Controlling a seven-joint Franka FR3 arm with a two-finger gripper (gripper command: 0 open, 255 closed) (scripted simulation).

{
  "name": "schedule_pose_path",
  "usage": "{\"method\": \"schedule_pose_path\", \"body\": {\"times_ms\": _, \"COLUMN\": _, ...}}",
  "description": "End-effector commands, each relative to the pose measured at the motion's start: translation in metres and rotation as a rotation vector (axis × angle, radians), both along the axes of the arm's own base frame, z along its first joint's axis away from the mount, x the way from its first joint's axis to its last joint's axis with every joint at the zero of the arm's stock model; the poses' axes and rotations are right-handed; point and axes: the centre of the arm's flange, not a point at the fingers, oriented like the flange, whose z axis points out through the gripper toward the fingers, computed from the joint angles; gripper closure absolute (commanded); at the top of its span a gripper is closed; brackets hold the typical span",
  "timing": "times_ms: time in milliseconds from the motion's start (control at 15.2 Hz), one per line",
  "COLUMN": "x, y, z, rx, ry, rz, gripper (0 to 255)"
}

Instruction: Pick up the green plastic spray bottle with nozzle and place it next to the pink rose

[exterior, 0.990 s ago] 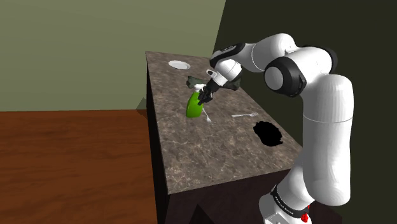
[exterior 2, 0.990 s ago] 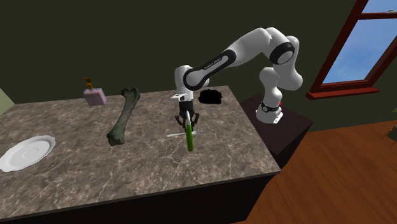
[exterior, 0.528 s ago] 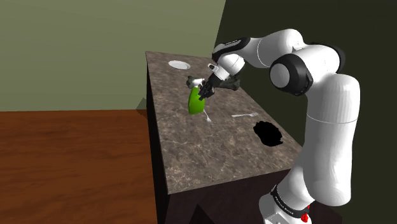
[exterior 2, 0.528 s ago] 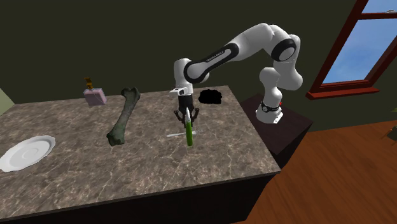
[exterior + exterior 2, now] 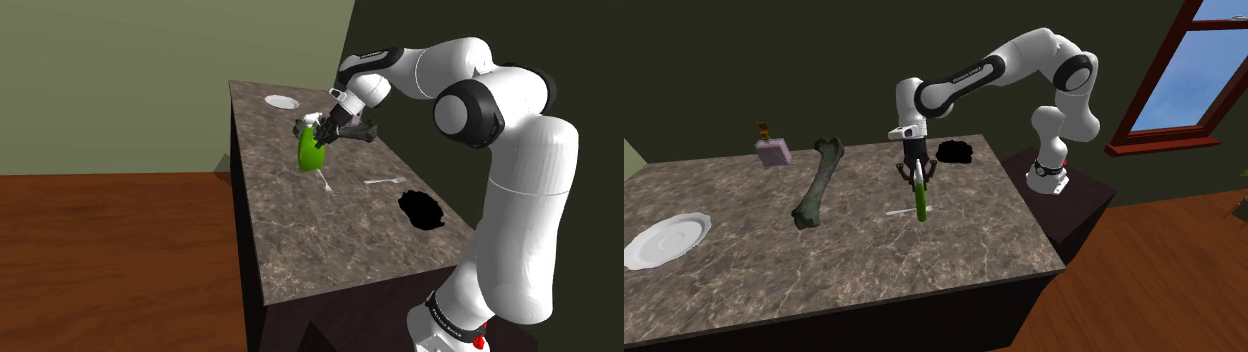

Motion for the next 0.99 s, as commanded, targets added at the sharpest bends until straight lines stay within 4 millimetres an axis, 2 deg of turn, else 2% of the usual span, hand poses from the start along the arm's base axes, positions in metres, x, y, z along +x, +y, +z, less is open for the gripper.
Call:
{"method": "schedule_pose_path", "body": {"times_ms": 0, "x": -0.001, "y": 0.000, "z": 0.010, "rx": 0.000, "ry": 0.000, "rz": 0.000, "gripper": 255}}
{"method": "schedule_pose_path", "body": {"times_ms": 924, "x": -0.001, "y": 0.000, "z": 0.084, "rx": 0.000, "ry": 0.000, "rz": 0.000, "gripper": 255}}
